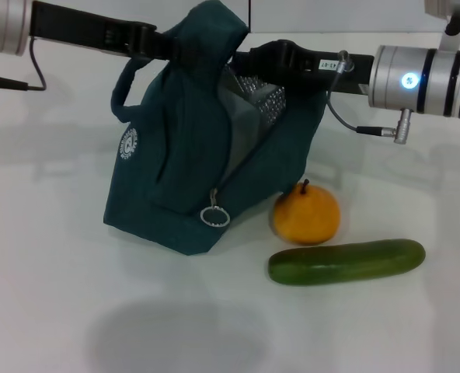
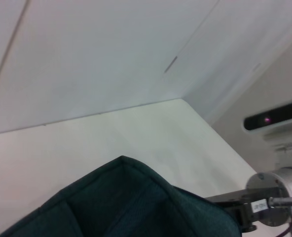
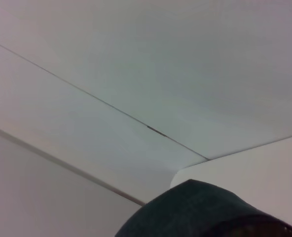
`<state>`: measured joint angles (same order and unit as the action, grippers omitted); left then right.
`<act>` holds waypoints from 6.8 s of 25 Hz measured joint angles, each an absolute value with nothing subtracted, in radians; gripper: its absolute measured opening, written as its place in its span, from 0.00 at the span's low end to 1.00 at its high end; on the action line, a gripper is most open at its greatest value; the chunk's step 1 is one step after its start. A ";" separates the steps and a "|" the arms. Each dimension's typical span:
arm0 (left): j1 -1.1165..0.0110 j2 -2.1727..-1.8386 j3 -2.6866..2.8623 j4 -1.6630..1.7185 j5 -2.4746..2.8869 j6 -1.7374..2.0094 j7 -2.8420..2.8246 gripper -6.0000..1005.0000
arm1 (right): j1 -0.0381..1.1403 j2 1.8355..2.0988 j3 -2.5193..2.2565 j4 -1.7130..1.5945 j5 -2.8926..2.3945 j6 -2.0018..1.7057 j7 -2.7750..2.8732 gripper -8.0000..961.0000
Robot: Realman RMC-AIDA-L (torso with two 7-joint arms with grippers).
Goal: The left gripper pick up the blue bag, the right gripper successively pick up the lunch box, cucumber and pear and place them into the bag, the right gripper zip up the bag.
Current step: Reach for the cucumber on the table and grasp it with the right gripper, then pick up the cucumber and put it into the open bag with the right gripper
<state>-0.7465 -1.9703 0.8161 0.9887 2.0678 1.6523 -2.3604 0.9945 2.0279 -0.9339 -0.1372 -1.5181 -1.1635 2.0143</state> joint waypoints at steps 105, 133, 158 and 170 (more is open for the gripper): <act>-0.647 -2.021 0.764 0.925 1.966 1.606 -2.324 0.07 | 0.846 2.024 -1.534 -0.992 -2.363 -1.631 2.023 0.89; -0.644 -2.020 0.764 0.925 1.967 1.611 -2.316 0.07 | 0.885 2.025 -1.640 -0.995 -2.402 -1.590 2.117 0.63; -0.642 -2.012 0.763 0.891 1.900 1.608 -2.343 0.07 | 0.775 1.951 -0.836 -0.835 -2.145 -2.071 1.796 0.60; -0.633 -2.000 0.762 0.838 1.888 1.607 -2.342 0.07 | 0.574 2.023 -0.794 -0.706 -1.520 -1.910 1.253 0.60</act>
<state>-0.6330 -1.9997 0.7621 0.8378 1.8876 1.6074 -2.3425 0.5739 2.0227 -0.7938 -0.7064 -1.5202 -1.9105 1.2534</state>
